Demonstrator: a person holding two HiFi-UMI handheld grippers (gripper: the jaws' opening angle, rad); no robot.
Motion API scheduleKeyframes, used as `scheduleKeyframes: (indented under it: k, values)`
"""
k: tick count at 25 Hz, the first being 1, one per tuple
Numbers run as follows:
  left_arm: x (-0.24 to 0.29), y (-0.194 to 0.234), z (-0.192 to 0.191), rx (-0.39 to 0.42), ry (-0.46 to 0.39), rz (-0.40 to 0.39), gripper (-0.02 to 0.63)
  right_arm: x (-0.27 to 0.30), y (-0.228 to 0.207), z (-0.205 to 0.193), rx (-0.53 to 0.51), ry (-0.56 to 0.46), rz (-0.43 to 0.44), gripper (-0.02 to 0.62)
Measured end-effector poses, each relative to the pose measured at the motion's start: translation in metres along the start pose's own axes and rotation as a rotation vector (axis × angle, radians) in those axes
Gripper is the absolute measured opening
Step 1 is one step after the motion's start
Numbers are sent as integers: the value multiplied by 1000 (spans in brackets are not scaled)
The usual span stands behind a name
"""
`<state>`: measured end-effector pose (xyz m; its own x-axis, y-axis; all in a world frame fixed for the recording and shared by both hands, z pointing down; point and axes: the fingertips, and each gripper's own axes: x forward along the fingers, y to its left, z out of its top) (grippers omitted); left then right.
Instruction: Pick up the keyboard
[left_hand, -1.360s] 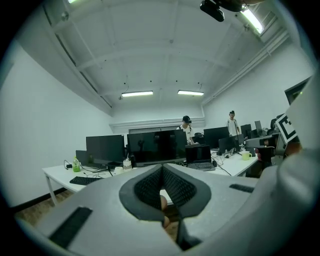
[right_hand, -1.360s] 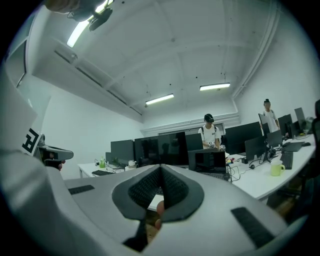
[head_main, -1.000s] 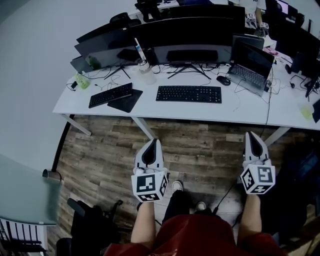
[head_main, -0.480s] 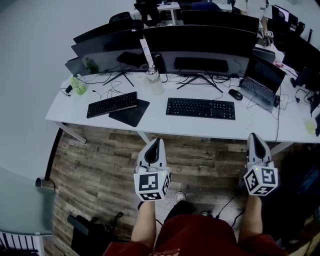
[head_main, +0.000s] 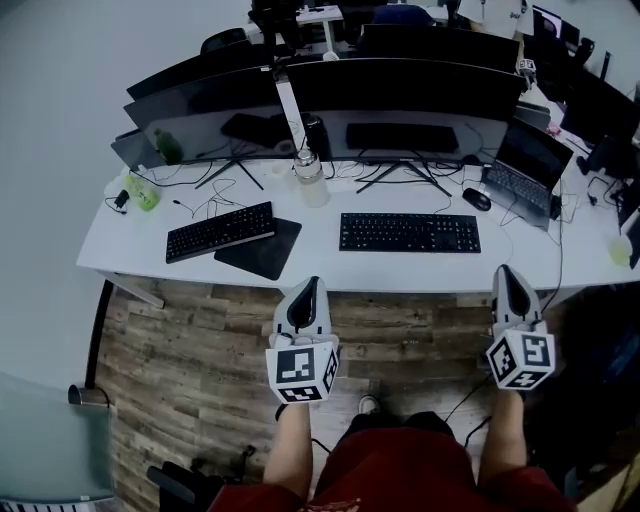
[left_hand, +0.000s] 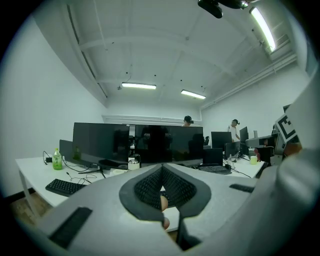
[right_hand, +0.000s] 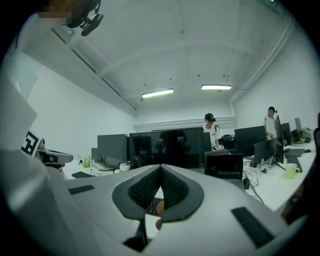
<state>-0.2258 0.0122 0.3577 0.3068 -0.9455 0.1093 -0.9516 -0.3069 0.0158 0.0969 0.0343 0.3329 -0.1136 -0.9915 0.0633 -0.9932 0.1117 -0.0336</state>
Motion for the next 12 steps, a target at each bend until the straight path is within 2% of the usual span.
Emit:
scheduleKeyframes:
  k: [6,12]
  values:
    - [31,5,-1,-9,5,-39,6,18,-4,-4,-5,16,-38,-5]
    - [67,-7,3,3,6,-69,6,37,-31,-4,8,7,-71,-5]
